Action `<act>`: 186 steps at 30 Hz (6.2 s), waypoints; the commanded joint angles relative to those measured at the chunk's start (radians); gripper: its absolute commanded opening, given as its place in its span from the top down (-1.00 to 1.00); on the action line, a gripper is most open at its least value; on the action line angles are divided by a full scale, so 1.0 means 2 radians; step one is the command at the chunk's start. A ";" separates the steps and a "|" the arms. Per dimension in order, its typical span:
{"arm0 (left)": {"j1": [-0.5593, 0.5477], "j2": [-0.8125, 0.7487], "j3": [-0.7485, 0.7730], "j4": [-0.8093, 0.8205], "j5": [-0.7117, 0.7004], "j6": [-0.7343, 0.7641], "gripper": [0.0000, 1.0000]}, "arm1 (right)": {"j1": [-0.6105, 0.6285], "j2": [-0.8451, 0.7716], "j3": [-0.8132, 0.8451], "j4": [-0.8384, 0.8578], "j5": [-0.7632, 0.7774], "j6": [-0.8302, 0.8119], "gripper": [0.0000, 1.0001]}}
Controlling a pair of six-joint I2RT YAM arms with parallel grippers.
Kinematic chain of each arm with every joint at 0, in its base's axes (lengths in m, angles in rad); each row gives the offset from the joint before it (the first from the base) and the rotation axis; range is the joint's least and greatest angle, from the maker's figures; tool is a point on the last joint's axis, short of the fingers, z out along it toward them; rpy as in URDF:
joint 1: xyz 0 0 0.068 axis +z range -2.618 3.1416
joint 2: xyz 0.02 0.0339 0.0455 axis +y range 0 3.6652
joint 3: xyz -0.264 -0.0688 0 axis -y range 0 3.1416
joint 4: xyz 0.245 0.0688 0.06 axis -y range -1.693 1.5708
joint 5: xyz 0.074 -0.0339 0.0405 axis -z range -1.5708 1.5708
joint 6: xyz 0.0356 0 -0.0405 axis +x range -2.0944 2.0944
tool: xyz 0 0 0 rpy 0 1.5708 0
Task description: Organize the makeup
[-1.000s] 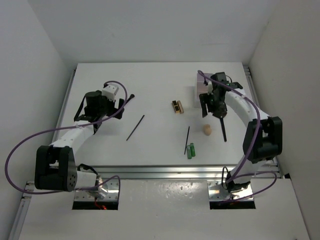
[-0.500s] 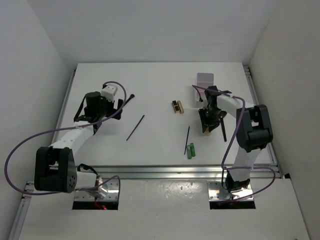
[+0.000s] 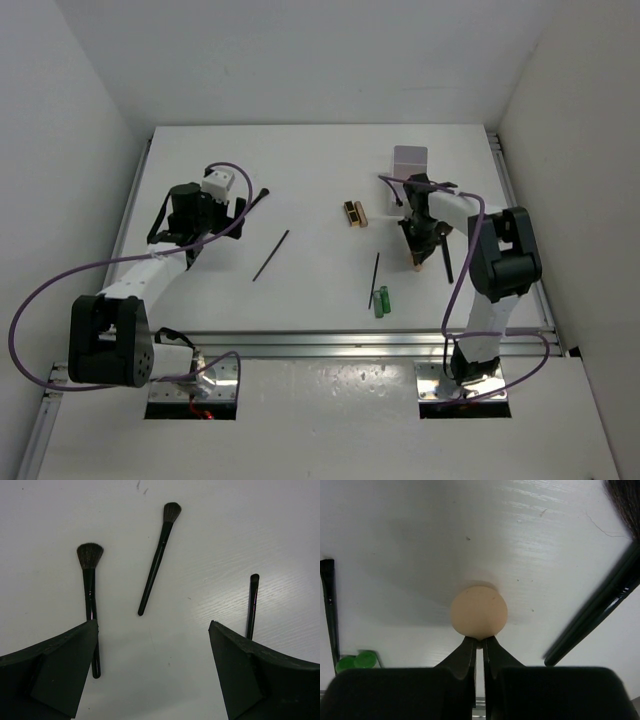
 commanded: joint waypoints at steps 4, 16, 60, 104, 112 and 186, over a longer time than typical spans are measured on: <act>-0.001 -0.016 -0.003 0.013 0.002 0.000 -0.98 | 0.017 -0.048 0.004 0.022 0.030 -0.016 1.00; -0.001 -0.012 -0.003 0.019 0.002 0.000 -0.98 | 0.008 -0.109 0.069 0.205 0.012 0.108 1.00; 0.004 -0.006 -0.003 0.008 -0.003 0.009 -0.98 | -0.005 -0.016 0.088 0.338 -0.036 -0.311 1.00; 0.004 -0.020 -0.022 0.017 0.012 0.014 -0.98 | -0.067 -0.021 0.072 0.257 0.018 0.021 0.18; 0.004 -0.025 -0.022 0.017 0.007 0.014 -0.98 | -0.069 0.010 0.087 0.268 0.005 0.022 0.42; 0.004 -0.003 -0.004 -0.003 -0.021 0.028 -0.98 | -0.065 0.017 0.114 0.211 0.009 0.062 0.52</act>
